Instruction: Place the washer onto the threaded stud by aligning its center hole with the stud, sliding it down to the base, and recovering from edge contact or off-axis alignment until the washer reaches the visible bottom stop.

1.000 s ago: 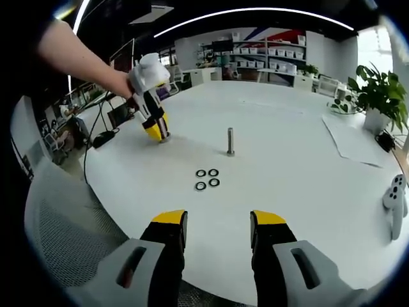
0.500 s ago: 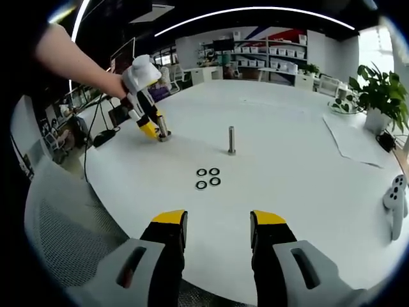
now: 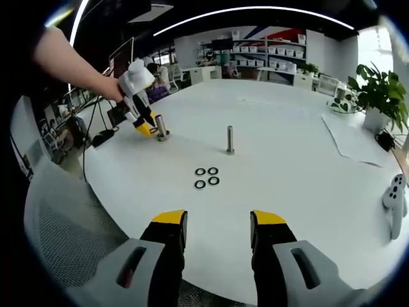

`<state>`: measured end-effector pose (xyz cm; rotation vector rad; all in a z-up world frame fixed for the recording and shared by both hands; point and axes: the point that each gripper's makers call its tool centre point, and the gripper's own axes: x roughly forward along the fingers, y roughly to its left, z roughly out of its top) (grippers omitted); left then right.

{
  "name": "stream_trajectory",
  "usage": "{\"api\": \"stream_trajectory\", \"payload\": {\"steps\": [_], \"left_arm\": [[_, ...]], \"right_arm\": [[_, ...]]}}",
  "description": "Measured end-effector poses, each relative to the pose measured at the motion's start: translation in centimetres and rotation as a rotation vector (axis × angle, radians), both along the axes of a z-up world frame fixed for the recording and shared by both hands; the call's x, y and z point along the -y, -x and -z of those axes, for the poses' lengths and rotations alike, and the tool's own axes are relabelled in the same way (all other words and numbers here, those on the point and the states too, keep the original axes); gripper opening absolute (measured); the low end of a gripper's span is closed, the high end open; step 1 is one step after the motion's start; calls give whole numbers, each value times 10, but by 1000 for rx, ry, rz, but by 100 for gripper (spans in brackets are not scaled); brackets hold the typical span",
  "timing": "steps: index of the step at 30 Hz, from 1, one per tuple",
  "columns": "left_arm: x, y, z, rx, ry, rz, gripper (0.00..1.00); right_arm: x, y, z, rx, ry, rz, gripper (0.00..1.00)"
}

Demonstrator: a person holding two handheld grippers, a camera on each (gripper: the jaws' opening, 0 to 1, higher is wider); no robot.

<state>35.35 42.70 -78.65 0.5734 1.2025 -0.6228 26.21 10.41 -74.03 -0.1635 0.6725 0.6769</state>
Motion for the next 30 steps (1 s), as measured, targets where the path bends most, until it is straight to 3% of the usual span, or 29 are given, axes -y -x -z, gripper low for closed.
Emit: {"api": "stream_trajectory", "payload": {"steps": [15, 17, 23, 30], "left_arm": [[-20, -11, 7, -15, 13, -95, 29], [-22, -8, 9, -28, -9, -86, 29], [-18, -11, 10, -34, 10, -75, 26], [-15, -10, 11, -63, 39, -122, 23]], "right_arm": [[1, 0, 1, -3, 4, 3, 42], [1, -1, 1, -1, 7, 3, 42], [1, 0, 2, -6, 8, 1, 42], [1, 0, 3, -8, 12, -1, 42]]}}
